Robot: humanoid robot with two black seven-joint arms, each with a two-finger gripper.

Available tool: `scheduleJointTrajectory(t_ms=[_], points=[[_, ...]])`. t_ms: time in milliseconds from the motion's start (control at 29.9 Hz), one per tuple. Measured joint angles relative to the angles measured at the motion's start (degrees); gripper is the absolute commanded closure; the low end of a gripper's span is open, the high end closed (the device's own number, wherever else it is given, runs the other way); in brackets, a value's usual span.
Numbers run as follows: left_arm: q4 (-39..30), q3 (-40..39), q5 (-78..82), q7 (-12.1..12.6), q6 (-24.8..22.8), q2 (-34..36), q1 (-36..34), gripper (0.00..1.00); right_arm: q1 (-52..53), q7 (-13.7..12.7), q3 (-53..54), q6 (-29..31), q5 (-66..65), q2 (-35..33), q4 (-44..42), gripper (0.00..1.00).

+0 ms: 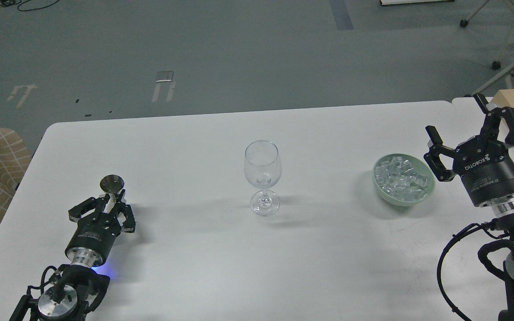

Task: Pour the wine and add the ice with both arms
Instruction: 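Lift the small dark bottle with the left gripper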

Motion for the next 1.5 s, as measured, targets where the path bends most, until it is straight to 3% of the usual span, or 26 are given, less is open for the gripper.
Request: scheduleJointTrajectory(t_ms=[368,535,1504], points=[[0.0,0.1,-0.1,0.1,0.1,0.1,0.0,0.75,-0.4,0.0,0.0,0.0,0.0,0.0,0.0,0.0],[0.0,0.1,-0.1,0.1,0.7,0.0,-0.3,0.82,-0.6,0.0,0.0,0.0,0.0,0.0,0.0,0.0],[0.2,0.0,-0.3,0.6,0.9,-0.4,-3.3,0.86,-1.1,0.0,0.0,0.0,-0.1,0.0,0.0,0.0]])
